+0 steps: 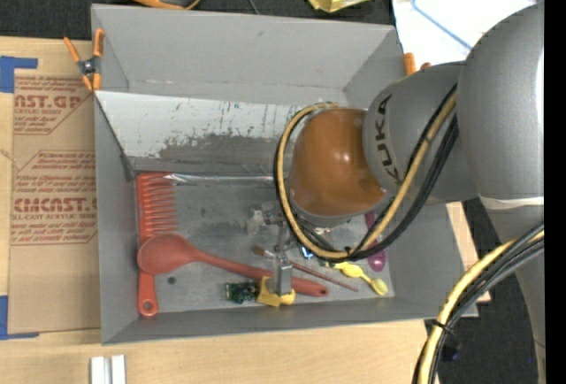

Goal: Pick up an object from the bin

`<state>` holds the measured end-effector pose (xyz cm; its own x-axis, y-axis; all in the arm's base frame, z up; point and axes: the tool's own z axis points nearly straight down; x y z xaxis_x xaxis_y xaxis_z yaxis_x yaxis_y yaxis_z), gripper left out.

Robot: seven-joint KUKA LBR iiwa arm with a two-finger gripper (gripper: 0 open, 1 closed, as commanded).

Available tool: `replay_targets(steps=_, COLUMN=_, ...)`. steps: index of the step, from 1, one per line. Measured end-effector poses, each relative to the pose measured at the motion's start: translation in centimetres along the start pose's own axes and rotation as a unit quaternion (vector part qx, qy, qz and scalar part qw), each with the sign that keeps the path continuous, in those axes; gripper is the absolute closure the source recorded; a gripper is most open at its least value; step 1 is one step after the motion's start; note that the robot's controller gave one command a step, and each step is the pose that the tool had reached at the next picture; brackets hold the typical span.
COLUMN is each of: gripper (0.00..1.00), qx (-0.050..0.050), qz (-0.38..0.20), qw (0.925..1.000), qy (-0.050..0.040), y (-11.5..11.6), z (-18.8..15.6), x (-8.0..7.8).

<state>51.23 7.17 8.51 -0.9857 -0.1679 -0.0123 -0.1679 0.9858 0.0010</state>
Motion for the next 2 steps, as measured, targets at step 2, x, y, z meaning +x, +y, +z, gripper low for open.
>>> replay_targets(steps=2, gripper=1.0, qx=0.0, qz=0.191, qw=0.9815, qy=0.0102, y=2.98, z=1.31, x=-0.47)
